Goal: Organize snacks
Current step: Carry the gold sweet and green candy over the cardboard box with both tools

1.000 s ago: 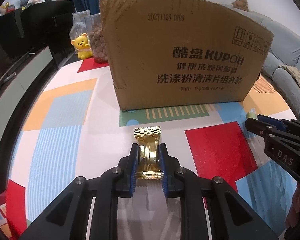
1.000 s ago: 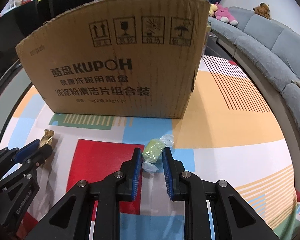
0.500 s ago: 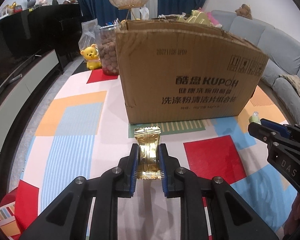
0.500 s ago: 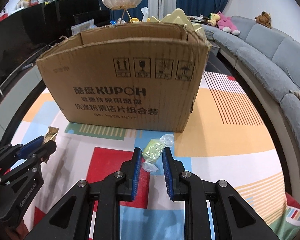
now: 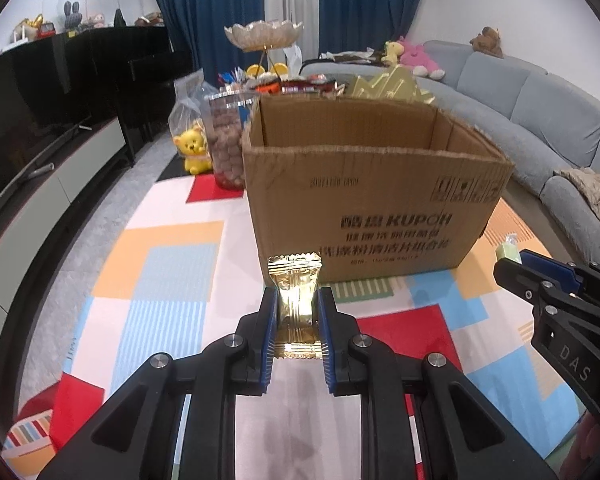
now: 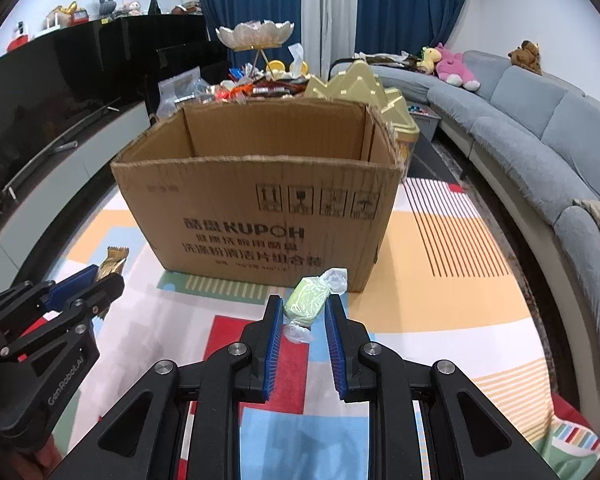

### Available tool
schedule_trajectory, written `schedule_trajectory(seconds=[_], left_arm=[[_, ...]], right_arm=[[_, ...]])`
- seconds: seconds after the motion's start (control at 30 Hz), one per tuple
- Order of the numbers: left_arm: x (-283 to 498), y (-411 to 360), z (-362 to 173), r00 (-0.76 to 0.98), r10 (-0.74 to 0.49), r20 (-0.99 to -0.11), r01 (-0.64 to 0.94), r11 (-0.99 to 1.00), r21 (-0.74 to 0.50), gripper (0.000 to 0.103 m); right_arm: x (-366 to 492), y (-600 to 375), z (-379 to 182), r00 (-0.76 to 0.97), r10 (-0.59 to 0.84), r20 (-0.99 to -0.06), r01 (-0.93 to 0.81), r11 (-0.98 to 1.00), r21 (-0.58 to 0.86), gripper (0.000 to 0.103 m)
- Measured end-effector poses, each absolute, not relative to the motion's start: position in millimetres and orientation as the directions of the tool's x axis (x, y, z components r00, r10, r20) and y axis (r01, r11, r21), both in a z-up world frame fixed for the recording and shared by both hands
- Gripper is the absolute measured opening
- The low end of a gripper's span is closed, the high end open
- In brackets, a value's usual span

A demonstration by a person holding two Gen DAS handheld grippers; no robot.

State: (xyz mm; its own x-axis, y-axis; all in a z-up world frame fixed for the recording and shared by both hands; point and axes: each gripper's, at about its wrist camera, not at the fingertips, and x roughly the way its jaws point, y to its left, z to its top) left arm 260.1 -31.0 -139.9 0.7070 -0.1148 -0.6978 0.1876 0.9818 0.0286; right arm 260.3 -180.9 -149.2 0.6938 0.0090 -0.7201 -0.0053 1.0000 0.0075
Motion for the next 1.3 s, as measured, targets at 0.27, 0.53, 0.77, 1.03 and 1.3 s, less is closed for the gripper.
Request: schedule_trajectory(seconds=[0.27,0.53,0.77,1.03,1.3], left_arm=[[257.8,-32.8,-114.1,0.738,-0.113,-0.665,0.182,0.983,0.034,0.021],[261.5,-38.8,-87.7,0.763,-0.115,-0.636,0.182,0.982,0.040,0.021],[271.0,-45.5,-64.6,0.785,-0.125,-0.606,0.193,0.980,0.048,0.021],[287.3,-50.6,-45.5,0.798,-0.133,-0.588,0.199,0.979,0.048,0.021],[307.4,-55.4,-37.0,0.800,-0.140,-0.583,0.209,0.977,0.053,0.021]], right_arm=[[254.4,-179.4,-124.0,0.729,0.021,-0.685,-0.017,1.000,0.012,0.023],[252.5,-184.3,-101.5,0.756,0.024,-0.654,-0.013,1.000,0.022,0.023],[257.9,-188.3,-81.0,0.780,0.024,-0.626,-0.017,1.000,0.018,0.023],[270.3,-185.4,-63.6,0.796,0.032,-0.604,-0.033,0.999,0.009,0.023],[293.4,-187.6,-53.6,0.802,0.034,-0.596,-0.041,0.999,0.002,0.023]])
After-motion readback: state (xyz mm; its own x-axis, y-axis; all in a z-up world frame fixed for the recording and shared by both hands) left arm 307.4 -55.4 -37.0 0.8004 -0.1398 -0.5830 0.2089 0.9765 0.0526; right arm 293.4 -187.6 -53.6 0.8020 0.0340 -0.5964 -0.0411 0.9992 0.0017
